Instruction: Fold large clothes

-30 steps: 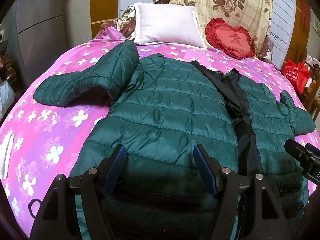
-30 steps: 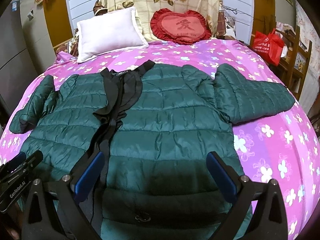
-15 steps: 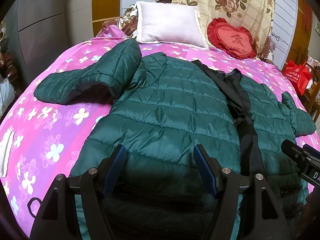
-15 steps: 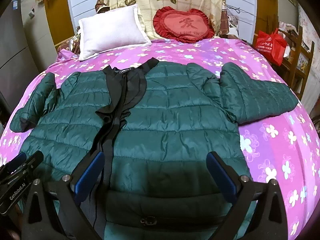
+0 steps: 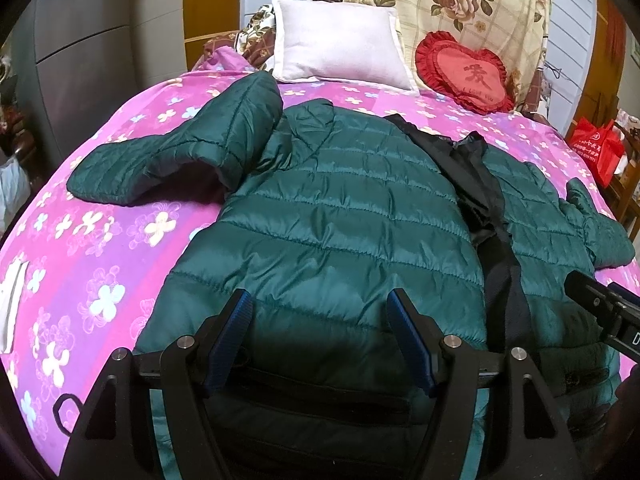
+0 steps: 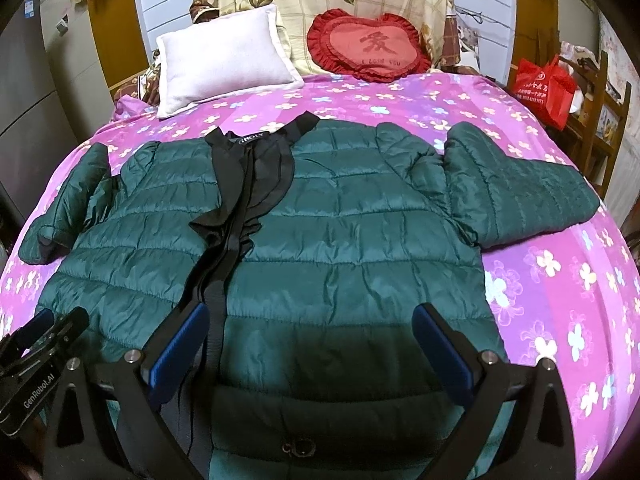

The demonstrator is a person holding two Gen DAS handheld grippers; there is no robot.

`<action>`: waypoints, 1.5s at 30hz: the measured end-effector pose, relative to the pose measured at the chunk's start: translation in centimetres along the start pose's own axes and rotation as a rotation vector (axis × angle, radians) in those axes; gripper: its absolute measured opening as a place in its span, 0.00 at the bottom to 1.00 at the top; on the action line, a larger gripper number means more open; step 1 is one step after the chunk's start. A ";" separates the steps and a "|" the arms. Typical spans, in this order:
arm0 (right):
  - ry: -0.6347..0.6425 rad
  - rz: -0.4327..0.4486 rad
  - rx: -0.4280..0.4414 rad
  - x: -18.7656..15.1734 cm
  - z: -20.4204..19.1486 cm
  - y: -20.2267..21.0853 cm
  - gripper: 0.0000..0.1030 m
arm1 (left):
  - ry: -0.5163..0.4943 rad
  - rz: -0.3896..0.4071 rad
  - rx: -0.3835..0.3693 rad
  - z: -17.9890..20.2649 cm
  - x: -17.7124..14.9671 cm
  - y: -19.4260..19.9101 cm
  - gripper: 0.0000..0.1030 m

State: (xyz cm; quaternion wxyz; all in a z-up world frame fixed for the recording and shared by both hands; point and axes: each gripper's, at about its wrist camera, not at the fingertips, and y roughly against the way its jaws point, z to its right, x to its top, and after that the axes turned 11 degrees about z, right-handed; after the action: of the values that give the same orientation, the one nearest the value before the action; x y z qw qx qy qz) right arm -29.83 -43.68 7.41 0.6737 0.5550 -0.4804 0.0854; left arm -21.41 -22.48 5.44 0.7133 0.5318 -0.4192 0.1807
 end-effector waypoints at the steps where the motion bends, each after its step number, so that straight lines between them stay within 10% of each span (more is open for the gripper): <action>1: 0.000 -0.001 0.000 0.0 0.0 0.0 1.00 | 0.000 -0.002 0.001 0.0 -0.1 -0.1 0.46; 45: 0.014 0.005 0.000 -0.5 -0.2 0.0 1.00 | 0.000 0.003 0.000 0.2 0.0 0.1 0.46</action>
State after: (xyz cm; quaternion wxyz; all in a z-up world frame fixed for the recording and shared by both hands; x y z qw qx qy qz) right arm -29.98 -43.32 7.03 0.6768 0.5531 -0.4773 0.0910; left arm -21.57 -22.60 5.50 0.7131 0.5311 -0.4200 0.1816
